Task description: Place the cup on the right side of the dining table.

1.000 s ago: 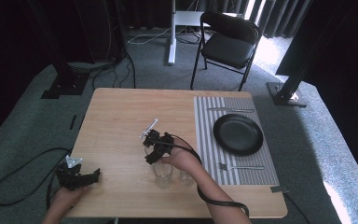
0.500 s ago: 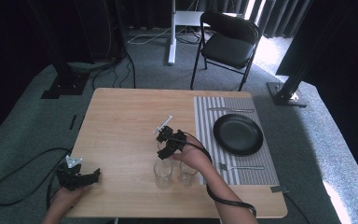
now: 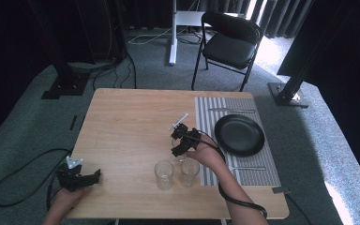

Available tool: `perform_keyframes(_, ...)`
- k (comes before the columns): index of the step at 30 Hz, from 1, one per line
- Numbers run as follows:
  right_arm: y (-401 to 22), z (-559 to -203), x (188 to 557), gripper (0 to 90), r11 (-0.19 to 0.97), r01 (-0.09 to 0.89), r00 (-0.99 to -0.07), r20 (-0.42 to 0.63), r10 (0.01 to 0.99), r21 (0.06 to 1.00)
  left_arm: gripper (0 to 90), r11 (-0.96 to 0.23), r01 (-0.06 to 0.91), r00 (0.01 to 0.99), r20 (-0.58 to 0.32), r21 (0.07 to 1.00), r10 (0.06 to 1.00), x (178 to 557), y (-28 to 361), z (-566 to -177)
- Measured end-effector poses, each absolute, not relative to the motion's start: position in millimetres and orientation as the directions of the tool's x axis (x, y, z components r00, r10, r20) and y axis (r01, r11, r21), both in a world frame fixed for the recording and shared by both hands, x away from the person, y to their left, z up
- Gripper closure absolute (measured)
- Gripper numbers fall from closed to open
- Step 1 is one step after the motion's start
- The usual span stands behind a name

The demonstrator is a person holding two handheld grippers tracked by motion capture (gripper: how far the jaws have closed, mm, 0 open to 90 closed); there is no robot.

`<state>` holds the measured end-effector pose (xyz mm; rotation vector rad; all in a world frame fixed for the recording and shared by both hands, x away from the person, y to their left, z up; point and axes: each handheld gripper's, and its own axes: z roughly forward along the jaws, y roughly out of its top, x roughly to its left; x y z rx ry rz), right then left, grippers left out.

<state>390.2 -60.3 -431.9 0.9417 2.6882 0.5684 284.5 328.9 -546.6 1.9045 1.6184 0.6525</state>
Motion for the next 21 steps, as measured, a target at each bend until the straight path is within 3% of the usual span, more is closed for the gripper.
perform_keyframes(21, -100.8, -427.3, 401.9, 28.3, 0.683, 0.601, -0.712, -0.109, 0.693, 0.415, 0.4, -0.123, 0.72, 0.157, 0.012, 0.683, 0.988, 284.5, 328.9, -546.6)
